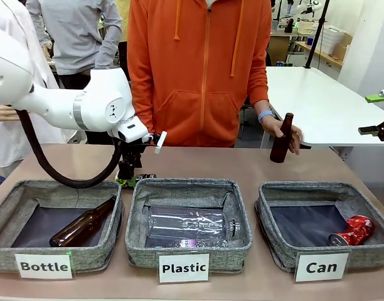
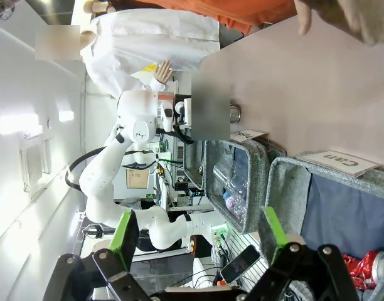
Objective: Sort the can waste into the basket.
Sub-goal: Pick up the can waste from the table and place it in the right Fabric basket.
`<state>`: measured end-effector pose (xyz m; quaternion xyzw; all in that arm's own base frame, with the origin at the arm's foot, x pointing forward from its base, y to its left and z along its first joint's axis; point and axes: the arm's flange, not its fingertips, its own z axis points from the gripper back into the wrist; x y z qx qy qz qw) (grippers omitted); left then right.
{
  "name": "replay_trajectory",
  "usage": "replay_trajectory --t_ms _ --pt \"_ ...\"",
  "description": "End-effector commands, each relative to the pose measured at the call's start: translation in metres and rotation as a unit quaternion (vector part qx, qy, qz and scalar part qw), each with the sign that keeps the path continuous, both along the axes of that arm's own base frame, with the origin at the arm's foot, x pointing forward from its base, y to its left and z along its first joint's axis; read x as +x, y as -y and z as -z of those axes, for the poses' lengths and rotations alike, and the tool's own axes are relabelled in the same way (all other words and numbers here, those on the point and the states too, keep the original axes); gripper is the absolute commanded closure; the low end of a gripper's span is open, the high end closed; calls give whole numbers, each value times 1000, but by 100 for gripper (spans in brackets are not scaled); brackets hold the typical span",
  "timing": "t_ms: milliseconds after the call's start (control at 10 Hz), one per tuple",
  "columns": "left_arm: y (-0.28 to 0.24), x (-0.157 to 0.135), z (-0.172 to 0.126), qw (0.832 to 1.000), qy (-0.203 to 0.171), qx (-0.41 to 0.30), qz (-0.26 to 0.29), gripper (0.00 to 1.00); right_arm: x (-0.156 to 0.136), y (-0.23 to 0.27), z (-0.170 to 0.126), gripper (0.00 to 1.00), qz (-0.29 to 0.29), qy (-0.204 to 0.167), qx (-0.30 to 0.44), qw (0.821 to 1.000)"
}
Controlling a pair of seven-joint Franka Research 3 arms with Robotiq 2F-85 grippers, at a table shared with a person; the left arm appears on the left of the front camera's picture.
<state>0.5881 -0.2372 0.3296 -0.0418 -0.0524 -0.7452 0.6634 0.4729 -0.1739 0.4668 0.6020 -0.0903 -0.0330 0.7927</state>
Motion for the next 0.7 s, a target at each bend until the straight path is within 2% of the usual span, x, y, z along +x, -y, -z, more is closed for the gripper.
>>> replay_trajectory --t_ms 0,400,500,600 --pt "5 10 8 999 11 22 -27 0 0 1 -2 0 -7 7 -2 1000" --pt "1 14 21 998 8 53 -31 0 0 1 -2 0 -7 7 -2 1000" --pt "1 13 21 998 12 54 -32 59 0 1 -2 0 -7 7 -2 1000" --pt "0 13 20 998 15 50 -33 60 0 1 -2 0 -7 7 -2 1000"
